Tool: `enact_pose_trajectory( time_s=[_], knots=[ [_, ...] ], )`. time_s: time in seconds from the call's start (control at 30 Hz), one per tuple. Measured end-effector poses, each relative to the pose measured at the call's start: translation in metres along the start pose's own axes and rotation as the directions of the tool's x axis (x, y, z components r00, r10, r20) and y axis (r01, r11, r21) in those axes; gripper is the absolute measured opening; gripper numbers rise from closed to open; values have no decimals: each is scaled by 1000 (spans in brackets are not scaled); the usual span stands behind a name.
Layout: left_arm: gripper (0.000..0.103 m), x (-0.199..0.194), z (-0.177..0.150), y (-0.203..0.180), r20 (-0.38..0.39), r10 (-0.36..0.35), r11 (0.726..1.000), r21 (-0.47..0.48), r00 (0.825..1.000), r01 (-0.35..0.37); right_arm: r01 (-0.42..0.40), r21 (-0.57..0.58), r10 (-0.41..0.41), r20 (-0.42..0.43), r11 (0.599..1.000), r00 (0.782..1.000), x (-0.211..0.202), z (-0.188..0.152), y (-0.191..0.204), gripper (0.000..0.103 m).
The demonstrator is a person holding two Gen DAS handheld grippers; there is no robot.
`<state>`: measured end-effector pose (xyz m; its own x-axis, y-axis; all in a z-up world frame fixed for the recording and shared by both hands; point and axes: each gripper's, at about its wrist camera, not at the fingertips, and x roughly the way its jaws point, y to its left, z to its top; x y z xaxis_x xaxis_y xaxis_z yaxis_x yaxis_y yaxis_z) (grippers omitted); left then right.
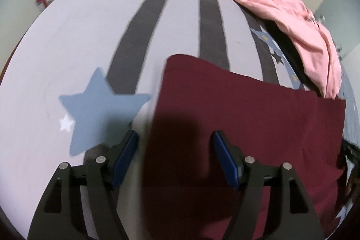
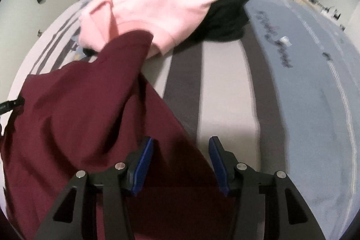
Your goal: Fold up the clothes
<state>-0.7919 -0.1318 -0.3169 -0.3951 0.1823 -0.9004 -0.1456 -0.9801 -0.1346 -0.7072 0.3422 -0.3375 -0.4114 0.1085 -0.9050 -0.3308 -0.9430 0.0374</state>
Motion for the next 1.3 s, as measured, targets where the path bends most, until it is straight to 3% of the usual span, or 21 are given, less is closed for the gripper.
enact_pose_trajectory(
  time_s=[0.1, 0.13, 0.17, 0.23, 0.3, 0.37, 0.5, 0.57, 0.7, 0.8, 0.83, 0.9, 0.97, 1.03, 1.1, 1.17, 1.3],
  knots=[
    [38, 0, 0, -10, 6, 19, 997, 72, 1000, -20, -21, 14, 20, 19, 1000, 1000, 9, 10, 4, 47],
    [13, -2, 0, -13, 7, 2, 995, 100, 1000, -2, -32, 19, 32, 10, 999, 999, 11, 13, 4, 33],
    [7, -4, 0, -17, 7, -5, 993, 120, 1000, 4, -44, 24, 44, 1, 999, 999, 14, 16, 4, 12],
    [4, -18, 0, -27, 31, -5, 986, 165, 999, 0, -46, 27, 46, -7, 999, 999, 12, 20, 2, 4],
    [4, -35, 2, -37, 70, -25, 978, 208, 997, 10, -39, 32, 39, -2, 999, 999, 5, 22, -3, 2],
    [4, -61, 8, -48, 127, -54, 968, 248, 990, 20, -29, 57, 27, 35, 998, 999, -12, 21, -15, 2],
    [3, -101, 32, -52, 246, -95, 971, 236, 965, 36, -24, 159, 0, 149, 987, 989, -69, 12, -64, 2],
    [4, -95, 37, -53, 236, -68, 971, 239, 969, 9, 0, 186, -34, 180, 983, 983, -80, 16, -81, 2],
    [9, -45, 38, -57, 143, 56, 961, 261, 988, -92, 52, 209, -80, 127, 977, 989, -60, 20, -105, 2],
    [16, -6, 29, -55, 33, 179, 959, 217, 983, -182, 69, 245, -67, -20, 967, 998, -22, 11, -112, 3],
    [17, -5, 27, -53, 35, 180, 966, 183, 983, -183, 71, 262, -61, -45, 963, 997, -14, 7, -115, 4],
    [23, -12, 25, -45, 64, 156, 979, 120, 986, -163, 68, 311, -65, -18, 948, 998, -16, 3, -123, 10],
    [43, -27, 22, -30, 108, 126, 988, 74, 986, -134, 27, 322, -38, 28, 946, 999, -28, -1, -134, 21],
    [69, -48, 15, -9, 155, 105, 993, 28, 982, -111, -18, 280, 4, 51, 960, 999, -40, -7, -145, 23],
    [70, -68, 3, 15, 172, 95, 995, -34, 980, -91, -30, 256, 17, 54, 966, 998, -52, -19, -153, 23],
    [70, -82, -19, 39, 136, 45, 997, -74, 990, -36, -61, 227, 53, 41, 972, 998, -64, -37, -157, 23],
    [70, -100, -70, 59, 73, -18, 996, -84, 997, 24, -120, 157, 122, -6, 980, 992, -85, -82, -148, 24]
  ],
)
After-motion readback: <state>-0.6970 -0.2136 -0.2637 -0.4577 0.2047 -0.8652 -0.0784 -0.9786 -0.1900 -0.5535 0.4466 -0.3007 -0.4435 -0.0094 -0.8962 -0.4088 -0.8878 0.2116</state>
